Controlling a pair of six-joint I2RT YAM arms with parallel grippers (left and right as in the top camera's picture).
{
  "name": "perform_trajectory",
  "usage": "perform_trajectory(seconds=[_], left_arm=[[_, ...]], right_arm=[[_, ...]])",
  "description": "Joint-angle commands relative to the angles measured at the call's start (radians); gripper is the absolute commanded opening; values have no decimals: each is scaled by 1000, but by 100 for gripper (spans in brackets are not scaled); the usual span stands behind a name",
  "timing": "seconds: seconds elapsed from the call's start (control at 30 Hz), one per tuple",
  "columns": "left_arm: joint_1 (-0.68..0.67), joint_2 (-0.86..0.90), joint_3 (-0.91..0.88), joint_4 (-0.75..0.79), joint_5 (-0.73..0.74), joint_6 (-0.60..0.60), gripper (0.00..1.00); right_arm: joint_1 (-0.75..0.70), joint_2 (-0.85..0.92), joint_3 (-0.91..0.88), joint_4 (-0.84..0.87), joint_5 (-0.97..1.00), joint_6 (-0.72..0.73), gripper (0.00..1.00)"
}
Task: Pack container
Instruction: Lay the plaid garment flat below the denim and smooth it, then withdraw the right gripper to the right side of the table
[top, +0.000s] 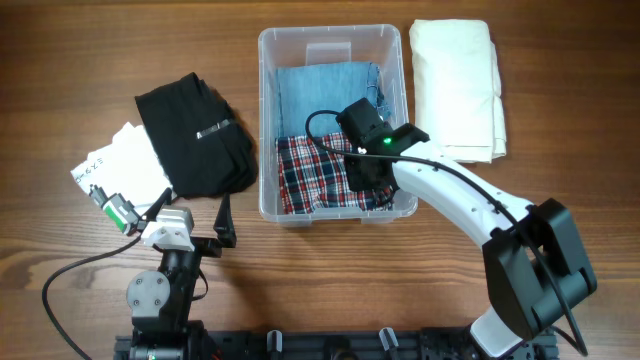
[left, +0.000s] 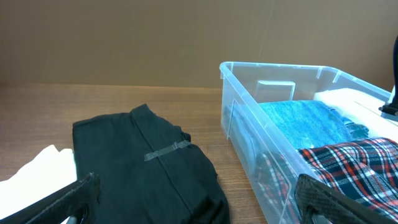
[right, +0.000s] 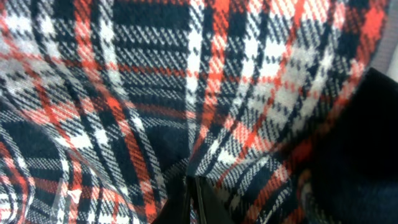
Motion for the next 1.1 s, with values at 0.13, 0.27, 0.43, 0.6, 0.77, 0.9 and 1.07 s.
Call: perform_trajectory(seconds=[0.13,0.27,0.43,0.6,0.77,0.9,1.07], left_arm=[[6,-2,-6,0,12,8,100],[6,-2,-6,0,12,8,100],[6,-2,-6,0,12,8,100],[6,-2,-6,0,12,8,100],[6,-2,-6,0,12,8,100],[6,-2,-6,0,12,8,100],[6,-2,-6,0,12,8,100]], right_arm=[[5,-79,179,-42,29,-63,4],[1,-73,187,-3,84,-63,4],[-32,-34,186,45,160,-63,5],[-79,74,186,58,135,-63,4],[-82,214,186,56,29,-101,5],[-82,209,187,52,5,-111,4],[-82,32,192,55,5,-112,5]])
